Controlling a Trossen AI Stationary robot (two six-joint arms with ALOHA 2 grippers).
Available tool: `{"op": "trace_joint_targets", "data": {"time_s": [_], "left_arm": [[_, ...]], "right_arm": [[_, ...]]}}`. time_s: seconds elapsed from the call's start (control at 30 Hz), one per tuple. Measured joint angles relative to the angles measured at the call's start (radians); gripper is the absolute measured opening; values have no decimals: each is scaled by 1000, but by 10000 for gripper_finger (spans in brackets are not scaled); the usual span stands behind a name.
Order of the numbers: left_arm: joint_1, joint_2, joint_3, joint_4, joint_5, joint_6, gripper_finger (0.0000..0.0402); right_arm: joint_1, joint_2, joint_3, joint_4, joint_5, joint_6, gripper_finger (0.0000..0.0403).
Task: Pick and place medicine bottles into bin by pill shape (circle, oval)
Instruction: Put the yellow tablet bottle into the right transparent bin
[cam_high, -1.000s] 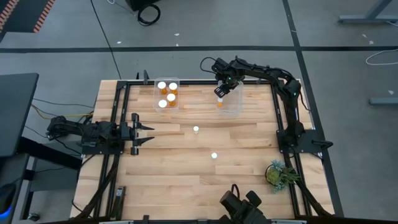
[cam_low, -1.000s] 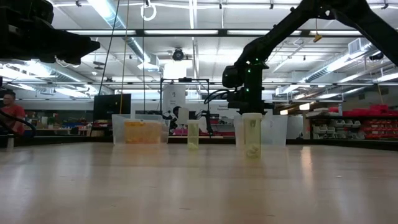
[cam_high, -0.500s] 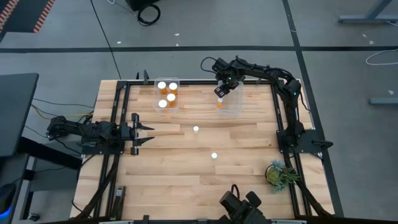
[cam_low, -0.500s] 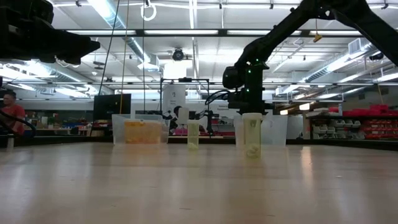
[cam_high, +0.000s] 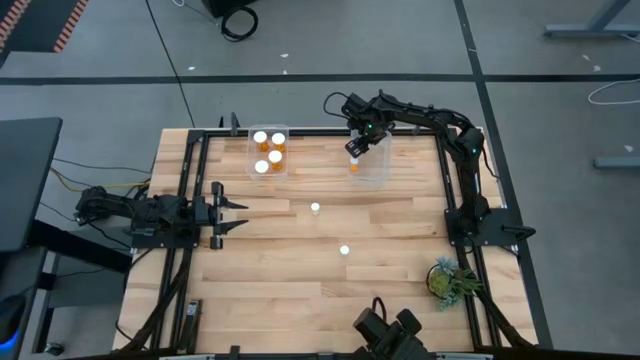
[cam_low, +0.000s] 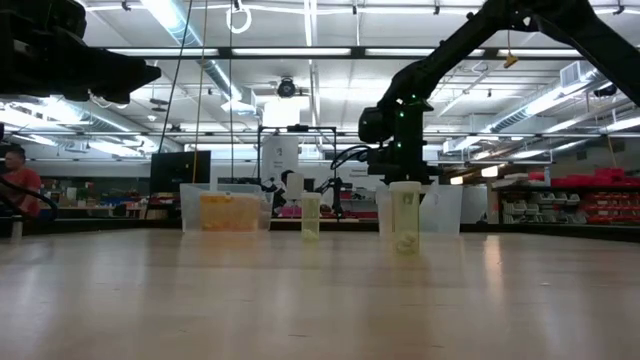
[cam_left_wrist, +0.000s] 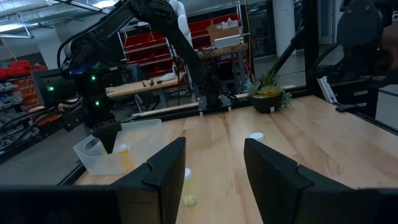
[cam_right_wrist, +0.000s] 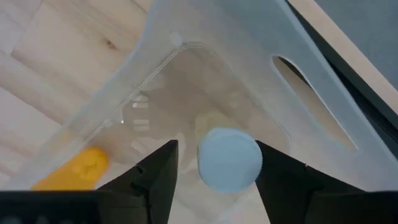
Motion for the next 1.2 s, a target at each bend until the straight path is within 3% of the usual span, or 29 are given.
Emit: {"op": "trace_joint_targets", "data": {"time_s": [0.6, 1.2], "left_arm": [[0, 0, 0, 0, 0, 0, 172], [0, 0, 0, 0, 0, 0, 172]], "right_arm": [[14, 0, 16, -52, 0, 20, 224], [83, -1, 289, -337, 37, 98, 224]]}}
